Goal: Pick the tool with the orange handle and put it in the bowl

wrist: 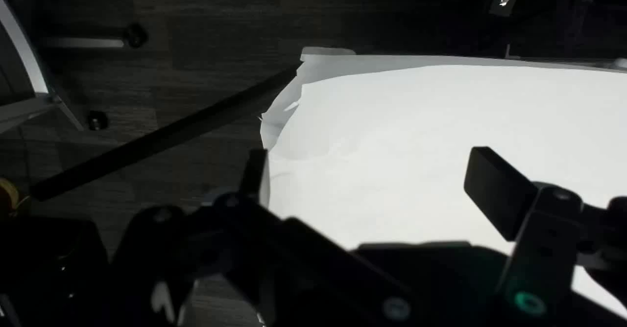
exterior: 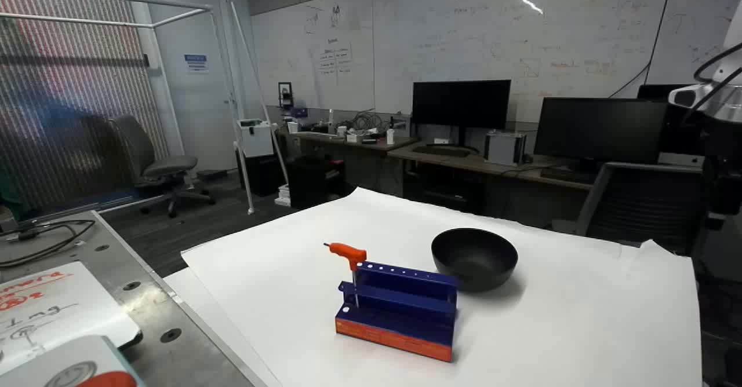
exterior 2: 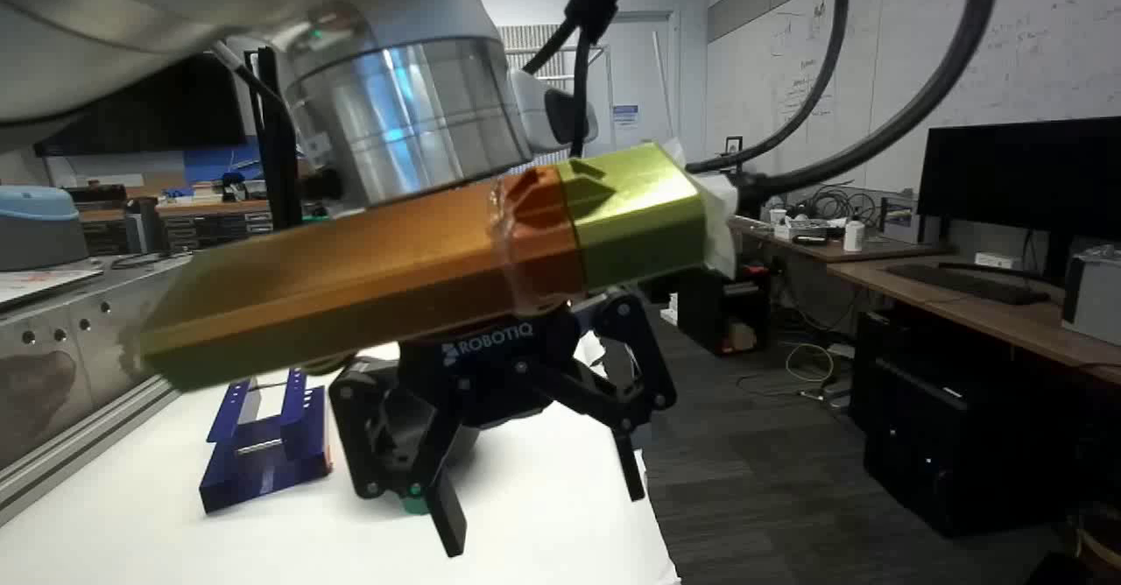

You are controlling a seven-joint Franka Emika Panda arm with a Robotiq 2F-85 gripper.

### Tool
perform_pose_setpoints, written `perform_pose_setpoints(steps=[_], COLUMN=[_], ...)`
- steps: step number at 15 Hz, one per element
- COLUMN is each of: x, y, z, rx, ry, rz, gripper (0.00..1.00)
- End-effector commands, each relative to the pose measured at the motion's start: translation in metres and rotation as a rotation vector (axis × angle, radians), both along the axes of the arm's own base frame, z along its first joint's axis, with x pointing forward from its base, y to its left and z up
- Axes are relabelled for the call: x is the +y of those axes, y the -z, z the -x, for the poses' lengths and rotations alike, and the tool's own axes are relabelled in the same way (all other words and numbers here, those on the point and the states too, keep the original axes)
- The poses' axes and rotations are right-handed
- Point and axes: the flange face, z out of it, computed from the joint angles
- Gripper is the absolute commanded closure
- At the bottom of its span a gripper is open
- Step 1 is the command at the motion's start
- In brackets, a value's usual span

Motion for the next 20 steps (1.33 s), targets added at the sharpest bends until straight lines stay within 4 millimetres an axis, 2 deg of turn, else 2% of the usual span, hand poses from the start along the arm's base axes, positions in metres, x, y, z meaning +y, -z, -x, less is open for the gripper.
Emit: perform_pose_setpoints(steps=[1, 6, 7, 9, 11, 12, 15, 17, 19, 20], x=[0.000, 0.000, 0.003, 0.026, 0.063, 0.089, 0.159, 0.203, 0.240, 0.259], y=[-0.001, -0.001, -0.006, -0.028, -0.051, -0.059, -0.073, -0.073, -0.064, -0.053], z=[0.000, 0.000, -0.003, -0.021, -0.047, -0.061, -0.099, -0.123, -0.148, -0.161], rx=[0.001, 0.001, -0.008, -0.031, -0.062, -0.062, -0.054, -0.039, -0.033, -0.050], ry=[0.000, 0.000, 0.009, 0.009, -0.015, -0.039, -0.063, -0.050, -0.034, -0.041], rz=[0.000, 0.000, 0.020, 0.025, 0.038, 0.048, 0.074, 0.071, 0.049, 0.032], gripper=[0.00, 0.00, 0.00, 0.00, 0.00, 0.00, 0.00, 0.00, 0.00, 0.00])
